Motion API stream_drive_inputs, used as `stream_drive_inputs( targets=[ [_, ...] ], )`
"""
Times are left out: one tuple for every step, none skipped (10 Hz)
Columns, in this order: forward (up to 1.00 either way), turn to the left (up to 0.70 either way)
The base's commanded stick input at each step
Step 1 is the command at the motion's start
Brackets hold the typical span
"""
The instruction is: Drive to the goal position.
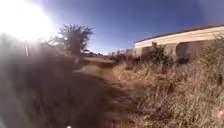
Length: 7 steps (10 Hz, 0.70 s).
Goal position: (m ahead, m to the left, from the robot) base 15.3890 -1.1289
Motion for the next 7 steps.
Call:
stream_drive_inputs(
  targets=[
    [0.50, 0.00],
    [0.50, 0.00],
    [0.50, 0.00],
    [0.50, 0.00],
    [0.50, 0.00],
    [0.50, 0.00],
    [0.50, 0.00]
  ],
)
